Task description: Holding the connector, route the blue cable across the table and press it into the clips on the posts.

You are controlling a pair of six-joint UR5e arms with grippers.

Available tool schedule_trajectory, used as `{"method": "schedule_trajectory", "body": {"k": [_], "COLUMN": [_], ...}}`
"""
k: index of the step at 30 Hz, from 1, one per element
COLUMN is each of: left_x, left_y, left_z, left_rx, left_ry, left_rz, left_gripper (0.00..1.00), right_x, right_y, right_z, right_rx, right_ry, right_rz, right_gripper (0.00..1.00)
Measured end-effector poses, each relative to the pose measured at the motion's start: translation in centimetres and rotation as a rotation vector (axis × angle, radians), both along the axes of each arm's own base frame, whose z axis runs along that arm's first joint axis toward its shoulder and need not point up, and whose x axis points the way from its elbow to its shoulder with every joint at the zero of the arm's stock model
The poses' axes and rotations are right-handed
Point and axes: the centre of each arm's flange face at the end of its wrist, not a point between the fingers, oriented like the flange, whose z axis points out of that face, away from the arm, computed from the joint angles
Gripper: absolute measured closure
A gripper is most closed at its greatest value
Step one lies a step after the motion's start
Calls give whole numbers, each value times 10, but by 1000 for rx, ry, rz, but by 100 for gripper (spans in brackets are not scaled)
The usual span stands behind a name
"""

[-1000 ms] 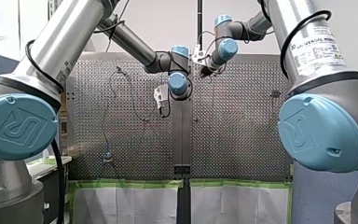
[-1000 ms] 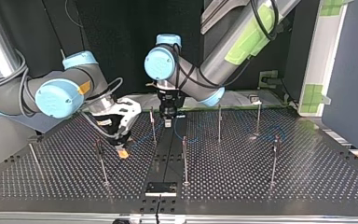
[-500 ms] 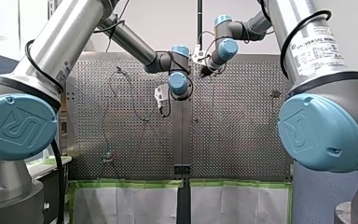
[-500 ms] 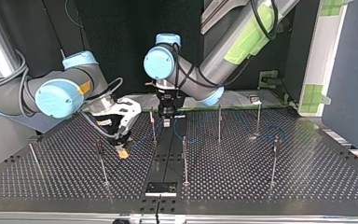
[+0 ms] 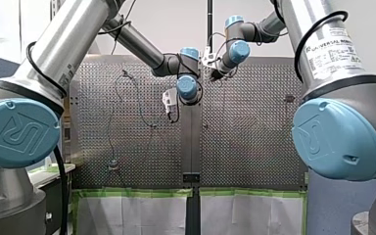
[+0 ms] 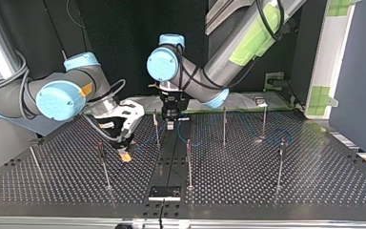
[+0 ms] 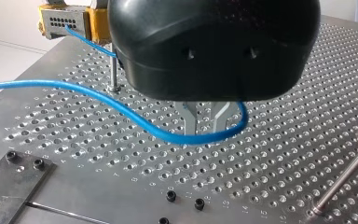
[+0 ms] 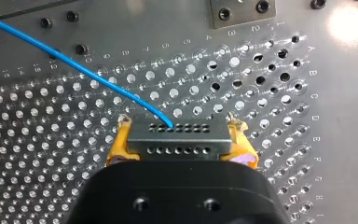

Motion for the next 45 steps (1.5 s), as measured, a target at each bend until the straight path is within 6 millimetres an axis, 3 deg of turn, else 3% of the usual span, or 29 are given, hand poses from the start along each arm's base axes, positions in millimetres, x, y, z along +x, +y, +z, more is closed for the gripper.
{"method": "schedule_trajectory", "body": {"k": [45], "left_x": [0], "left_y": [0], "left_z": [0], "left_rx": [0], "left_ry": [0], "left_rz": [0], "left_gripper": [79], "right_x": [0], "right_y": [0], "right_z": [0], "right_rx": [0], "right_ry": [0], "right_rz": [0], "right_gripper": [100]}}
